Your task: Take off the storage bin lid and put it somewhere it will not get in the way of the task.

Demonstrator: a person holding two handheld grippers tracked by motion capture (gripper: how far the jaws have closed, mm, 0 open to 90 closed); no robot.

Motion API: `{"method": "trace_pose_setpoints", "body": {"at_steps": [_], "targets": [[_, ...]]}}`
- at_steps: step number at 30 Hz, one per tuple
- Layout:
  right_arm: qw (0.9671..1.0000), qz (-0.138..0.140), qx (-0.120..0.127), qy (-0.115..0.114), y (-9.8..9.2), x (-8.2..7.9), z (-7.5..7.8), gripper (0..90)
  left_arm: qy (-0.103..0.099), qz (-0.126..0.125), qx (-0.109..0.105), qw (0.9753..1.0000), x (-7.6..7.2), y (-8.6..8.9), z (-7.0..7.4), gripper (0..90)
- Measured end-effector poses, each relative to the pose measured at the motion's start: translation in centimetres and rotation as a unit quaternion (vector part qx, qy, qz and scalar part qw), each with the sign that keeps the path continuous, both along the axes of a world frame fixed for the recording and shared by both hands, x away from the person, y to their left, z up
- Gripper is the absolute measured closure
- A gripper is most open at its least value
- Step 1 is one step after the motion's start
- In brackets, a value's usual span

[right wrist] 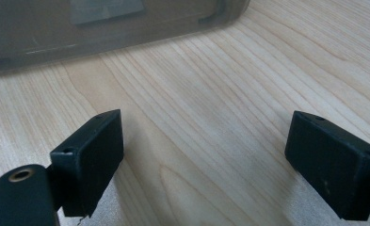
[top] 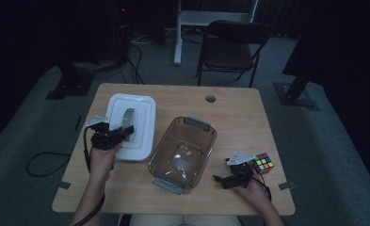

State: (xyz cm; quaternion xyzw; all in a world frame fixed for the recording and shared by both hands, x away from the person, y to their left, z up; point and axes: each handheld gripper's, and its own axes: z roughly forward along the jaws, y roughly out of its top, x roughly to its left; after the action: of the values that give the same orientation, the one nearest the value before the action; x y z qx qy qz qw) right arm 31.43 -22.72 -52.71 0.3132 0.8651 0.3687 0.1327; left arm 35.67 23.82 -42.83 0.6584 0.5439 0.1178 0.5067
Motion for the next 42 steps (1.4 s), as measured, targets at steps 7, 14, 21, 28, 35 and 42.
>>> {"method": "trace_pose_setpoints", "body": {"at_steps": [7,14,21,28,35,42], "targets": [[1.0000,0.000,0.000,-0.001,0.0,0.0,0.0,11.6,0.027,0.007,-0.008,0.9996,-0.3,-0.6,-2.9,70.0],[1.0000,0.000,0.000,0.000,0.0,0.0,0.0,11.6,0.056,0.006,-0.028,0.9980,-0.2,-0.7,-5.9,69.9],[1.0000,0.000,0.000,-0.001,0.0,0.0,0.0,11.6,0.067,0.022,-0.035,0.9969,-0.6,-0.9,-7.5,69.9],[1.0000,0.000,0.000,-0.001,0.0,0.0,0.0,11.6,0.086,0.033,-0.037,0.9951,-0.2,-0.9,-8.6,69.9],[1.0000,0.000,0.000,-0.001,0.0,0.0,0.0,11.6,0.092,0.040,-0.034,0.9944,0.2,-0.9,-9.2,69.2],[1.0000,-0.001,0.000,-0.001,0.0,0.0,0.0,11.6,0.083,0.048,-0.014,0.9953,0.1,-1.0,-9.0,63.5]]}}
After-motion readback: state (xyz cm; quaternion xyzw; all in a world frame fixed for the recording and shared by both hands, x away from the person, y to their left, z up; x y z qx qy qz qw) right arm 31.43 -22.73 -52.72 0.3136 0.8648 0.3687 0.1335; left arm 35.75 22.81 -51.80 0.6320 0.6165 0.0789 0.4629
